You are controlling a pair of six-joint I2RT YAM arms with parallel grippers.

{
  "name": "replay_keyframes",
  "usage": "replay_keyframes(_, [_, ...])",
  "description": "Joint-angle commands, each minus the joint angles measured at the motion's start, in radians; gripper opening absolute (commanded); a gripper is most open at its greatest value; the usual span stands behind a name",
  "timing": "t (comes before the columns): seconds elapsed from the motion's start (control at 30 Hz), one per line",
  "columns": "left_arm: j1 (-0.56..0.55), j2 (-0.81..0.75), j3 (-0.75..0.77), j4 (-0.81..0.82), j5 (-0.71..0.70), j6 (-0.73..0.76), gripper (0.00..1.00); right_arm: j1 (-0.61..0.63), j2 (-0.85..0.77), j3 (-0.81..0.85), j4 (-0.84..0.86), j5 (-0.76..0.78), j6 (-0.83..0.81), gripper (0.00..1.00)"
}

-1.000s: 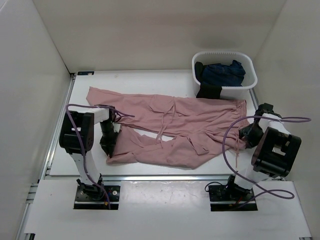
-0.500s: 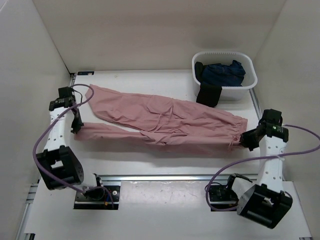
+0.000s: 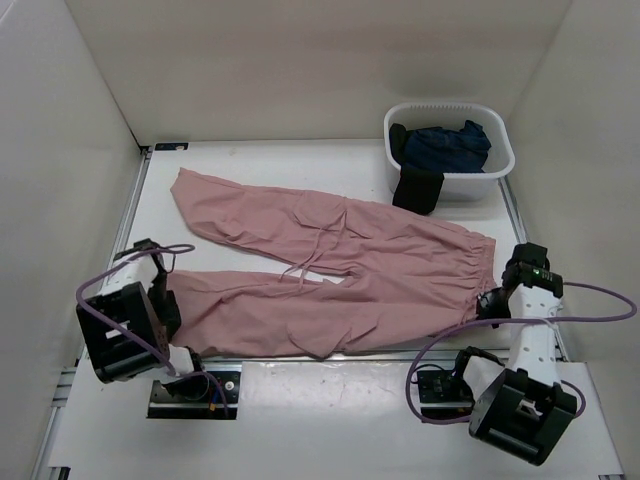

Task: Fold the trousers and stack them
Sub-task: Flatten the trousers out

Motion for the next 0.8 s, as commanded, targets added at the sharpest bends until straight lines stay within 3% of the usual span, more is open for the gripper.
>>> replay_keyframes(0.0, [0.049,-0.077,0.074,0.056,0.016,0.001,0.78,-0.005,-0.003,-0.023,0.025,0.082,0.033,0.00])
replay_keyframes(0.1, [0.132,-0.137,0.201,0.010,0.046,0.001,1.00,-0.005,0.008,0.021,0.001,0.151,0.011,0.00])
replay_keyframes(0.23, [0.275,-0.113,0.269,0.028,0.089,0.001,1.00,-0.005,0.026,0.023,0.001,0.162,0.011,0.00])
replay_keyframes(0.37, [0.436,0.061,0.256,0.050,0.232,0.001,0.99,-0.005,0.048,0.003,0.034,0.136,0.020,0.00])
replay_keyframes(0.6, [0.455,0.155,0.157,0.090,0.405,0.001,0.97,-0.005,0.048,-0.021,0.045,0.125,0.020,0.02])
replay_keyframes(0.63, [0.455,0.171,0.148,0.090,0.430,0.001,0.89,-0.005,0.048,-0.021,0.054,0.125,0.020,0.02])
replay_keyframes(0.7, [0.455,0.205,0.147,0.079,0.482,0.001,0.65,-0.005,0.048,-0.032,0.055,0.104,0.020,0.02])
replay_keyframes(0.73, [0.455,0.234,0.157,0.068,0.515,0.001,0.45,-0.005,0.048,-0.032,0.055,0.103,0.020,0.02])
replay_keyframes(0.77, [0.455,0.234,0.166,0.058,0.516,0.001,0.14,-0.005,0.048,-0.021,0.055,0.103,0.020,0.02])
